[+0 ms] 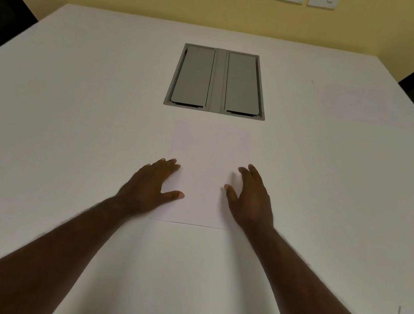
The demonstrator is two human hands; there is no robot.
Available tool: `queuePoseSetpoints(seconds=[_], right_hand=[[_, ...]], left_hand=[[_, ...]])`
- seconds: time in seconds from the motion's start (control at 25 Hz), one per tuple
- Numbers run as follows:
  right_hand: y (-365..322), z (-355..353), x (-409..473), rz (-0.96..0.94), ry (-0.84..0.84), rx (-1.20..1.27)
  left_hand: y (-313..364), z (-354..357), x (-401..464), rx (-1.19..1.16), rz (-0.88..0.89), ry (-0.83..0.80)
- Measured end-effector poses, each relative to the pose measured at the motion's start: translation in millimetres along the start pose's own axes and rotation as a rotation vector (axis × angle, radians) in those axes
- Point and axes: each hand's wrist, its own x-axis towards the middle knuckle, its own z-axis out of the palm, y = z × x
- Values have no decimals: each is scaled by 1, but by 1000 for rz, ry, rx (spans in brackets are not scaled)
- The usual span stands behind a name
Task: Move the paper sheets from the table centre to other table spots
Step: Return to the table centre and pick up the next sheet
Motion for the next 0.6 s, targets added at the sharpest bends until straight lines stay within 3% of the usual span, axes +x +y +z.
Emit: queuePoseSetpoints(seconds=[0.24, 0.32, 0.44, 0.6], right_hand=[[-6, -8, 19, 195, 253, 346], [-3, -18, 25, 320, 209, 423], [-4, -24, 20, 338, 134, 523], [-9, -38, 1, 305, 181, 726]], left_hand=[[-3, 0, 3, -20, 27, 11], [0, -2, 2, -10, 22, -10], [5, -9, -1, -9, -13, -42], [25, -33, -6, -339, -152, 101]])
